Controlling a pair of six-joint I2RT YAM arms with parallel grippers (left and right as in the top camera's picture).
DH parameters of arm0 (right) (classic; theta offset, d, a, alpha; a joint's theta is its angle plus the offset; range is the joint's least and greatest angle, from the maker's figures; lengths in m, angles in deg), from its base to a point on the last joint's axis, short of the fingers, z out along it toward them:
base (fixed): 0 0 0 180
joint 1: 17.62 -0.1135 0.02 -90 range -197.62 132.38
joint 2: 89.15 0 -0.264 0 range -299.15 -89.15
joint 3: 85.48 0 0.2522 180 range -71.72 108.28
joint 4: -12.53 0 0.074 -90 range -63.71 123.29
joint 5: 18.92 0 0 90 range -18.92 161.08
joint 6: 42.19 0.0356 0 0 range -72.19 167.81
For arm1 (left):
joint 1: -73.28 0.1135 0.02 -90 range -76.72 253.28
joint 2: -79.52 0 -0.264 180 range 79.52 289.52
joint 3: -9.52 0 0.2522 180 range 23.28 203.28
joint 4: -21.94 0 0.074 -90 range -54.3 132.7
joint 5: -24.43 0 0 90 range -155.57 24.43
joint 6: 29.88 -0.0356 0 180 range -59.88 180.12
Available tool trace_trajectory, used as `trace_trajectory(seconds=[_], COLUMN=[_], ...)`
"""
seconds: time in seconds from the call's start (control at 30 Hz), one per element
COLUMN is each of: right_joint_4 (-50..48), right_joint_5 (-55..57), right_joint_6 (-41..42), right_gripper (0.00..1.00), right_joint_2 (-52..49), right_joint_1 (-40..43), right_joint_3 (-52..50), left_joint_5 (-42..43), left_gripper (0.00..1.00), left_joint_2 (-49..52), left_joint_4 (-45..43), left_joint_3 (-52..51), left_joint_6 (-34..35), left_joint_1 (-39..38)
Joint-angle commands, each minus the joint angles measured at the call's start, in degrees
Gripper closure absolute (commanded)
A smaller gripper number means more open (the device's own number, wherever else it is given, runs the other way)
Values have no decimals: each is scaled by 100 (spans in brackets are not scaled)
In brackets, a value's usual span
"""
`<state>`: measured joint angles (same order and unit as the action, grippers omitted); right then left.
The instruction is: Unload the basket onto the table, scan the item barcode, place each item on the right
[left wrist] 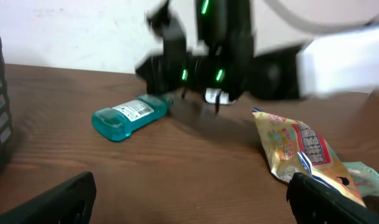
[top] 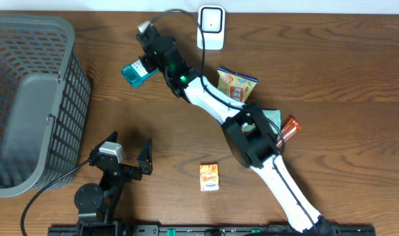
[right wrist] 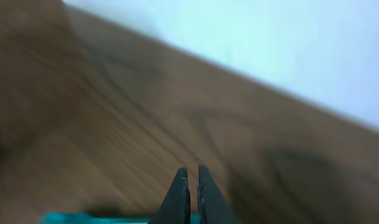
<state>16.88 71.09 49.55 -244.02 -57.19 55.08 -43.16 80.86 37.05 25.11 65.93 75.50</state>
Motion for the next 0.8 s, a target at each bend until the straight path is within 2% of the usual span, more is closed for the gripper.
trace_trajectory(seconds=[0.0, 0.13, 0.3, 0.63, 0.77], right_joint_4=[26, 560, 1567, 5307, 6649], right_joint_5=[-63, -286, -323, -20, 474], right_joint_6=[2, 199, 199, 39, 424], right_gripper=[99, 99, 99, 99, 99], right_joint_2=[-669, -1250, -1316, -1137, -874], right_joint_1=[37, -15, -153, -271, -240], right_joint_3=[861, 1818, 2035, 2675, 2986], left_joint_5=[96, 96, 94, 94, 96], left_gripper=[2, 2, 2, 2, 2], left_joint_2=[0, 0, 0, 0, 0], left_joint_4=[90, 90, 90, 90, 90], left_joint_3=[-160, -160, -160, -160, -160], left_joint_6=[9, 9, 7, 7, 7], left_joint_1=[7, 7, 7, 7, 7])
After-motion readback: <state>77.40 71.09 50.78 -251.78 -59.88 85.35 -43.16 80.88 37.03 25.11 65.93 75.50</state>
